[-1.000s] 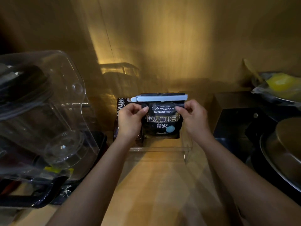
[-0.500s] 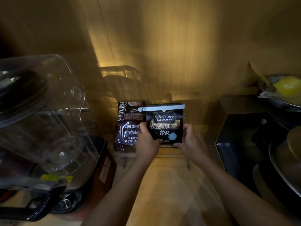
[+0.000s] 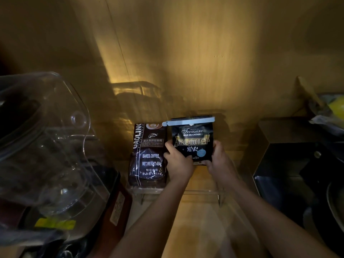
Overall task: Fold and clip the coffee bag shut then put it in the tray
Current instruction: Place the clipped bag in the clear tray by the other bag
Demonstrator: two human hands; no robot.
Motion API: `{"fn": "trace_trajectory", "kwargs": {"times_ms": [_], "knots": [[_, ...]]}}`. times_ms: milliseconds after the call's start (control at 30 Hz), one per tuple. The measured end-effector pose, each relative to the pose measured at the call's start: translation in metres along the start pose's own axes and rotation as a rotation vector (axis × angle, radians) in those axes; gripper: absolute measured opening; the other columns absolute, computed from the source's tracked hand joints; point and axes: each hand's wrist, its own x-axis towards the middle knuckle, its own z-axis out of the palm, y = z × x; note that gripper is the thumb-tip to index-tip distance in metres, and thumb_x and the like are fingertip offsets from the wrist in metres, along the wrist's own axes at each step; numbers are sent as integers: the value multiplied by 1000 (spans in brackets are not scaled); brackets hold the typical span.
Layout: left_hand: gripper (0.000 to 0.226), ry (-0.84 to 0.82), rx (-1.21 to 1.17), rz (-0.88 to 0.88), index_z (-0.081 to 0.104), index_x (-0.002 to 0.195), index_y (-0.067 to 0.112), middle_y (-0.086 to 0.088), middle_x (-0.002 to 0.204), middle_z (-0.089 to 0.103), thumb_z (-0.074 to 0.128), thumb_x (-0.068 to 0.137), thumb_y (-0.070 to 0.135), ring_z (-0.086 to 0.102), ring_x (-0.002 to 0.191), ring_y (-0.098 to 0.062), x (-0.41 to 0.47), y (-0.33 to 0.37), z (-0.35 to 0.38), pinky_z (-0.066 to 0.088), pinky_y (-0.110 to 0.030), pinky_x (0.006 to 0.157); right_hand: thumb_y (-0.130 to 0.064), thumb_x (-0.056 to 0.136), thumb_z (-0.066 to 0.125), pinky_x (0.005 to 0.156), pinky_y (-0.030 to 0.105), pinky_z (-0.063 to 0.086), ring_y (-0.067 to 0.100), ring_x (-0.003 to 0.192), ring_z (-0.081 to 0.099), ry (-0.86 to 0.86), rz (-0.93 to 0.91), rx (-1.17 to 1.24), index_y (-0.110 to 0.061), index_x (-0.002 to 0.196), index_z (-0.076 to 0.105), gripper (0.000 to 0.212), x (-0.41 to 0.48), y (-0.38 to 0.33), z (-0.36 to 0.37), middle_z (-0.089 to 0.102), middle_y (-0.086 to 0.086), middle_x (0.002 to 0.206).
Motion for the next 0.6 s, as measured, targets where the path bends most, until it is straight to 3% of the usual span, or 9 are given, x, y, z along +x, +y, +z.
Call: {"fn": "trace_trajectory", "kwargs": {"times_ms": [200, 467, 600], "knots": [[71, 10, -1, -45, 12, 138, 18, -24, 131, 37, 56, 83, 10, 53, 103, -47, 20, 13, 15, 44, -43, 80, -9, 79, 61, 70, 47, 53, 36, 93, 60, 6, -3, -83, -16, 121, 24, 56, 27, 2, 5, 57, 16, 115], [71, 2, -22, -54, 13, 137, 23, -22, 134, 37, 57, 83, 10, 53, 106, -47, 32, 14, 18, 46, -45, 84, -16, 80, 63, 74, 46, 52, 38, 98, 60, -10, 49, -184, -18, 129, 17, 67, 37, 3, 10, 56, 17, 122], [78, -51, -91, -63, 8, 140, 16, -21, 141, 32, 61, 82, 16, 46, 118, -43, 29, 15, 15, 42, -45, 93, -18, 80, 62, 72, 45, 52, 37, 97, 60, 24, 41, -223, -16, 127, 23, 61, 34, 3, 7, 58, 14, 119]]}}
